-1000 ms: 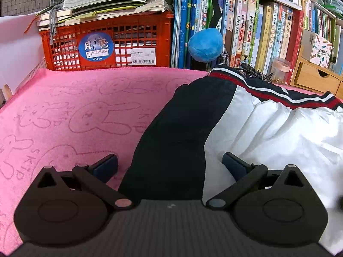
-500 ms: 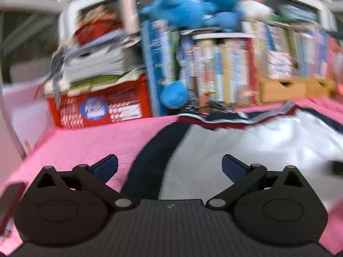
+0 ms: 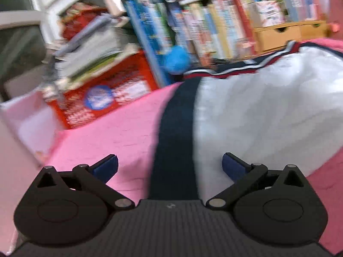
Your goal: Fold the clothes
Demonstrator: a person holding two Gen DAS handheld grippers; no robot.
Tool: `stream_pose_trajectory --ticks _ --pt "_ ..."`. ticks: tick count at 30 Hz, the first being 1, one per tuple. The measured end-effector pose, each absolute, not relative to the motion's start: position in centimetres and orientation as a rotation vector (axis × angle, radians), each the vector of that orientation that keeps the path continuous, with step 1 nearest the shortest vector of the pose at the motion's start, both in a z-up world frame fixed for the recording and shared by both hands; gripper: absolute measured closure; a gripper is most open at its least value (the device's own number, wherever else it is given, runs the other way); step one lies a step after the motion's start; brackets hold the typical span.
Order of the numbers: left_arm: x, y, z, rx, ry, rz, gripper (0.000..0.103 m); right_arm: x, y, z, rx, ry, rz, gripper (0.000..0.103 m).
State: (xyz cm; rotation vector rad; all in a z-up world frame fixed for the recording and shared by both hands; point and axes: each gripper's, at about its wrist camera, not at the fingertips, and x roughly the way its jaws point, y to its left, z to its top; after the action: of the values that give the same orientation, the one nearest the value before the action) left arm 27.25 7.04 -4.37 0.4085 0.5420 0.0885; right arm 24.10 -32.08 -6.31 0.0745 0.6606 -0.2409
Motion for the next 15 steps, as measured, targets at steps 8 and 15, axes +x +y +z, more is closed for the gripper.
stream_pose_trajectory --ticks 8,15 --pt "26.9 6.9 -0.4 0.411 0.448 0.151 0.000 22.9 -31.1 -1.9 0.068 0.498 -0.124 0.013" --pt "37.2 -2.0 0.5 0.333 0.508 -0.054 0.000 33.5 -23.8 -0.4 0.082 0.472 0.235 0.033"
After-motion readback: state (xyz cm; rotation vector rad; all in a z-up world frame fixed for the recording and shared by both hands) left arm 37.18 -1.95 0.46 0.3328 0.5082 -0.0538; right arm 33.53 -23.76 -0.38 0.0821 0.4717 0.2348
